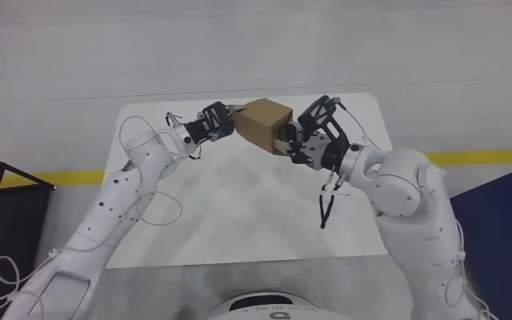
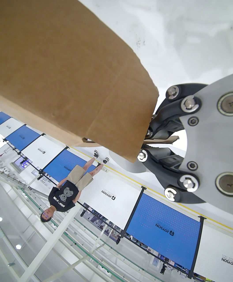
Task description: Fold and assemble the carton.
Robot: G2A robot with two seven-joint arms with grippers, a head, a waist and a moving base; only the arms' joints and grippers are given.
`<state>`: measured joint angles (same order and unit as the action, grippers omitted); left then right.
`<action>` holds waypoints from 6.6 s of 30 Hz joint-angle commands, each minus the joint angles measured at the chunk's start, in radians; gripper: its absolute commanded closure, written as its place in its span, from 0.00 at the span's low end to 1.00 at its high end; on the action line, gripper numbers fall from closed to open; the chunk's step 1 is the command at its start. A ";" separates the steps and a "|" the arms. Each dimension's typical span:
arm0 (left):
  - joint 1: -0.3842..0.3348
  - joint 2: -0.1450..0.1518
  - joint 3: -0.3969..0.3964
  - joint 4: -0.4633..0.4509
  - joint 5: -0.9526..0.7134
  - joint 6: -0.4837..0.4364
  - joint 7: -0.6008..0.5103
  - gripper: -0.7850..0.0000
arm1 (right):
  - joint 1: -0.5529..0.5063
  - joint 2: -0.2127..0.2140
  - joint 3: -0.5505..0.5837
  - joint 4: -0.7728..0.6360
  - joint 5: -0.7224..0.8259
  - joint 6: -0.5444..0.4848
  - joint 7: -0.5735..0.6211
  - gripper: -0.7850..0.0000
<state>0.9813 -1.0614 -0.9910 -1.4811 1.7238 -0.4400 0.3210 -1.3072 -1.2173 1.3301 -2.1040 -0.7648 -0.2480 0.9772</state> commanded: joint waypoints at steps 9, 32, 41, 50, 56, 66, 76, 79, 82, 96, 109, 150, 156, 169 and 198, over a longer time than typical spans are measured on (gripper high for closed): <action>0.006 0.000 -0.024 -0.001 -0.002 -0.013 0.004 1.00 | 0.001 0.007 -0.011 -0.023 -0.046 0.055 -0.008 0.64; -0.019 -0.012 -0.040 0.023 -0.011 -0.047 -0.017 1.00 | -0.155 0.029 0.117 -0.096 0.046 -0.011 -0.226 0.71; -0.038 -0.022 -0.040 0.021 -0.033 -0.034 -0.038 1.00 | -0.415 0.045 0.249 -0.107 0.064 -0.138 -0.332 0.68; -0.016 -0.025 -0.029 -0.013 -0.017 -0.050 -0.054 1.00 | -0.327 0.045 0.172 -0.062 0.060 -0.171 -0.392 0.75; 0.001 -0.019 -0.051 -0.033 0.003 -0.065 -0.049 1.00 | -0.256 0.046 0.127 -0.069 0.037 -0.149 -0.364 0.78; 0.030 -0.014 -0.076 -0.053 -0.003 -0.090 -0.032 1.00 | -0.111 0.045 0.037 -0.037 0.025 -0.091 -0.284 0.77; 0.036 -0.015 -0.088 -0.051 -0.022 -0.104 -0.006 1.00 | -0.039 0.044 -0.038 -0.067 -0.112 0.047 -0.206 0.22; 0.035 -0.015 -0.092 -0.051 -0.028 -0.106 -0.001 1.00 | -0.043 0.045 -0.052 -0.090 -0.189 0.093 -0.192 0.00; 0.032 -0.017 -0.092 -0.048 -0.035 -0.108 0.001 1.00 | -0.048 0.044 -0.065 -0.106 -0.240 0.131 -0.189 0.00; 0.019 -0.023 -0.132 -0.005 -0.148 -0.106 -0.017 1.00 | -0.306 0.055 0.161 -0.046 0.070 -0.076 -0.567 0.00; 0.004 -0.035 -0.095 -0.005 -0.175 -0.146 -0.047 1.00 | -0.285 0.056 0.141 0.026 0.100 -0.152 -0.636 0.04; -0.151 -0.059 -0.007 0.249 -1.035 -0.572 -0.754 1.00 | -0.169 0.067 0.123 0.082 -0.286 -0.544 -0.879 0.37; -0.149 -0.055 0.033 0.248 -1.171 -0.571 -0.863 1.00 | -0.133 0.069 0.101 0.074 -0.353 -0.595 -0.949 0.53; -0.125 -0.040 0.055 0.216 -1.332 -0.544 -0.960 1.00 | -0.053 0.072 0.032 0.115 -0.422 -0.684 -1.024 0.55; -0.107 -0.017 0.074 0.192 -1.452 -0.514 -1.025 1.00 | 0.108 0.134 -0.120 0.350 -0.381 -0.764 -1.349 0.51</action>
<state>0.8738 -1.0792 -0.9189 -1.2869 0.2747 -0.9554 -0.7025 -1.2095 -1.0856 1.2186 -1.7664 -1.1531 -1.0123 -0.3648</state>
